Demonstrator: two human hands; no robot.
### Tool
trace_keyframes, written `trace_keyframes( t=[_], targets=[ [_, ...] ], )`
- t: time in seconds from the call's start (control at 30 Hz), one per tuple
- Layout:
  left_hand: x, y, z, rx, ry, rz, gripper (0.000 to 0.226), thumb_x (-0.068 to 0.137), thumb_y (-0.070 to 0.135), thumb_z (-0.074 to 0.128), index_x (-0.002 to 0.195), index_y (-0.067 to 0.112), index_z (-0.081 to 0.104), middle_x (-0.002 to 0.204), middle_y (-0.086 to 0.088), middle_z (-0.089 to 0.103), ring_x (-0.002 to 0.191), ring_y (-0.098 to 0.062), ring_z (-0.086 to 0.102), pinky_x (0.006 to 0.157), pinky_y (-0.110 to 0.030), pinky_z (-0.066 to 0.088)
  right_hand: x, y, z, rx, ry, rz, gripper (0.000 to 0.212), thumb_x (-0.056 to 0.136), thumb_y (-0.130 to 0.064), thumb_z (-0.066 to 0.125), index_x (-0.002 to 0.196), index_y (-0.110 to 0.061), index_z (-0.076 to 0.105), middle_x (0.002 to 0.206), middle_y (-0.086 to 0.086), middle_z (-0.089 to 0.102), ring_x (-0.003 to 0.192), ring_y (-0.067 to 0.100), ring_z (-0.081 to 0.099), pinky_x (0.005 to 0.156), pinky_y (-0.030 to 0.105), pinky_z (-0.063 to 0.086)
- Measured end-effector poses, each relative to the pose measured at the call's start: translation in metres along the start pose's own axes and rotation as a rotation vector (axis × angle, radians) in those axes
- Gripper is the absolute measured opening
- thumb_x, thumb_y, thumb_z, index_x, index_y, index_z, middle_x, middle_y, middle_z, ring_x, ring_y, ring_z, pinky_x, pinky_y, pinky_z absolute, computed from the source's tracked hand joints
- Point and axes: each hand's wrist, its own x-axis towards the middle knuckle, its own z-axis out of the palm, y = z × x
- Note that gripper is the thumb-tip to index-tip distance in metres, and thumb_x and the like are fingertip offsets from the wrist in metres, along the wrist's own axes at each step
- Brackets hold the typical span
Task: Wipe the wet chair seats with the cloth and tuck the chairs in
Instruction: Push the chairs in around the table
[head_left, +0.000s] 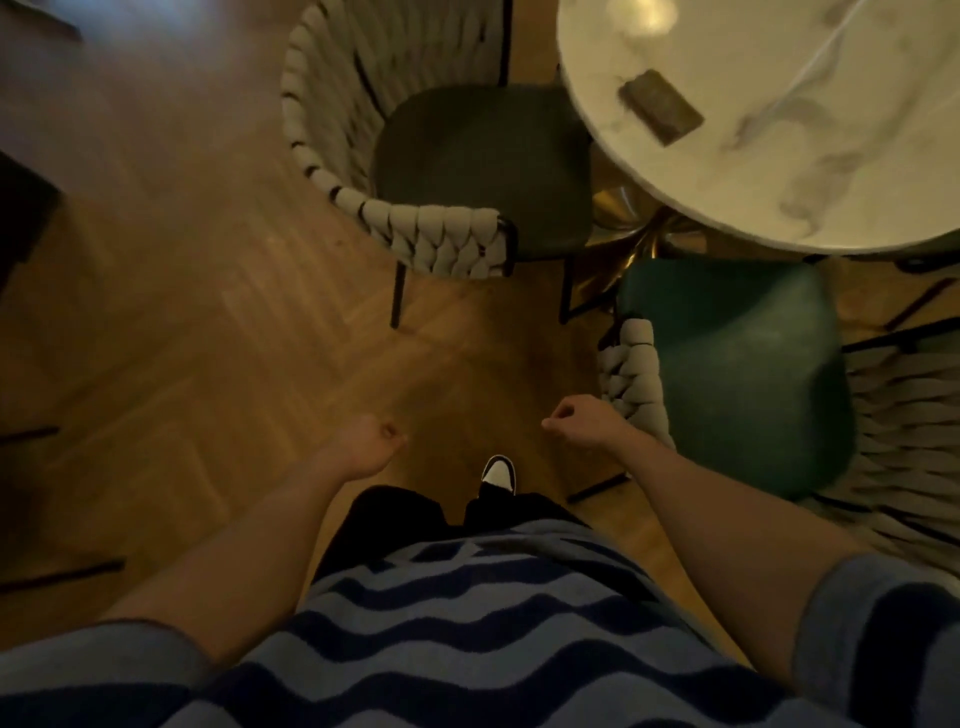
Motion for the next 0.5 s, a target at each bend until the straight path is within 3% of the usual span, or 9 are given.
trace_keyframes(
  t=[0.1, 0.23, 0.33, 0.5],
  targets=[
    [0.030, 0.035, -0.036, 0.126, -0.010, 0.094, 0.030, 0.099, 0.033, 0.053, 0.114, 0.009, 0.064, 0.105, -0.014, 0.068, 0.098, -0.028, 0.064, 0.073, -0.026, 0.044, 0.010, -0.012, -0.018, 0.071, 0.037, 0.026, 0.022, 0.099, -0.043, 0.063, 0.105, -0.022, 0.065, 0.107, 0.001, 0.066, 0.096, 0.018, 0.064, 0.087, 0.038, 0.058],
    [0.082, 0.076, -0.079, 0.287, 0.014, 0.244, 0.031, 0.096, 0.032, 0.056, 0.120, 0.012, 0.060, 0.116, -0.010, 0.066, 0.103, -0.024, 0.061, 0.081, -0.029, 0.046, 0.025, -0.024, -0.040, 0.199, 0.107, 0.072, 0.021, 0.100, -0.044, 0.061, 0.102, -0.024, 0.065, 0.105, 0.000, 0.067, 0.096, 0.018, 0.065, 0.084, 0.036, 0.057],
    [0.117, 0.108, -0.109, 0.400, 0.009, 0.351, 0.046, 0.097, 0.035, 0.054, 0.137, 0.014, 0.047, 0.127, -0.009, 0.058, 0.111, -0.025, 0.057, 0.088, -0.033, 0.047, 0.038, -0.036, -0.053, 0.268, 0.181, 0.120, 0.027, 0.101, -0.048, 0.056, 0.107, -0.023, 0.064, 0.111, 0.000, 0.065, 0.100, 0.017, 0.063, 0.083, 0.033, 0.053],
    [0.178, 0.162, -0.148, 0.546, 0.054, 0.606, 0.047, 0.095, 0.037, 0.055, 0.137, 0.018, 0.045, 0.130, -0.009, 0.054, 0.113, -0.024, 0.054, 0.093, -0.037, 0.047, 0.051, -0.061, -0.068, 0.404, 0.302, 0.225, 0.043, 0.101, -0.055, 0.052, 0.122, -0.019, 0.062, 0.112, 0.002, 0.061, 0.104, 0.022, 0.062, 0.090, 0.040, 0.057]
  ],
)
